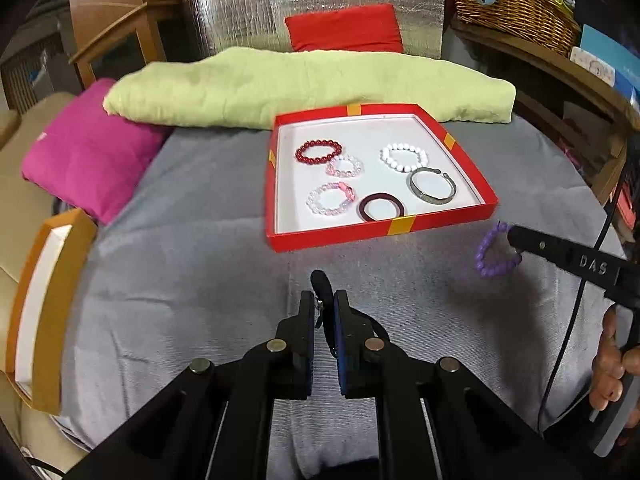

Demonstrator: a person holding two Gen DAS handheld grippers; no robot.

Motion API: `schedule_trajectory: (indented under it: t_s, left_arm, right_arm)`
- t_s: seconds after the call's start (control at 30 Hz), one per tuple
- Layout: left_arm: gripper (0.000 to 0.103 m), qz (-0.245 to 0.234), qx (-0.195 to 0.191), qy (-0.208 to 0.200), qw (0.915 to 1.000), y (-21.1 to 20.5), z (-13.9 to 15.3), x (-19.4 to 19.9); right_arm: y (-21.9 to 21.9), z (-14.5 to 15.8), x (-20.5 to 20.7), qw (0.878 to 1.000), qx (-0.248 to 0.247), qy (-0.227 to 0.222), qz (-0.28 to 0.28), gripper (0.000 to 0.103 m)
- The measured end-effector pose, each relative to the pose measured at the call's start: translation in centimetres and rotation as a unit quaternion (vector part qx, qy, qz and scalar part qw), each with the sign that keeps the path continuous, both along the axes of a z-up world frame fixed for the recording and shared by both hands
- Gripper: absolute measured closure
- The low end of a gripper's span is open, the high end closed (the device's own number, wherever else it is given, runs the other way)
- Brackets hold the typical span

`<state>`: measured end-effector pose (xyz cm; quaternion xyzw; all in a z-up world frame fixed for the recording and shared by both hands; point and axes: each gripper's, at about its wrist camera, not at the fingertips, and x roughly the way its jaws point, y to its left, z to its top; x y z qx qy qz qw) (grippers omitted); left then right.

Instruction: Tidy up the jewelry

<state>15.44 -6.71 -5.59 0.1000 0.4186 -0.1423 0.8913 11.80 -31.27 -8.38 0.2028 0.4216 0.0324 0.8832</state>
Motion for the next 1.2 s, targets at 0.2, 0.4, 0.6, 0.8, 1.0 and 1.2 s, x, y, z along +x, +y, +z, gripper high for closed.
schedule_trajectory:
  t_s: [0.2,0.4,0.6,0.8,1.0,1.2]
  left_arm:
    - [0.093,0.005,0.012,-0.015,0.9998,0.2,0.7,-0.6]
    - [0.093,0.005,0.014,-0.022,0.9997,0.0,1.1,-0.9]
    - [0.093,0.006,0.018,-0.026,0.9995,-0.3,1.3,-1.1]
    - [0.093,0.005,0.024,-0.034,0.9991,-0.4,1.3,-1.0]
    - [0.093,0.005,0.028,-0.040,0.9988,-0.4,1.5,-0.7]
    - [0.093,0.003,0.025,-0.043,0.9988,-0.4,1.8,-0.1]
  right_arm:
    - [0.9,1.5,-0.7,0.999,0.013,-0.046,0.013,0.093]
    - [1.2,2.6,-1.3,0.996,0.030,-0.080,0.021,0.093]
    - [1.2,2.7,-1.3,0.996,0.033,-0.084,0.022,0.093]
    - [1.2,3.1,-1.7,0.994,0.037,-0.096,0.023,0.093]
    - [1.4,3.6,-1.8,0.993,0.041,-0.109,0.026,0.093]
    - [1.5,3.8,-1.7,0.992,0.048,-0.116,0.025,0.093]
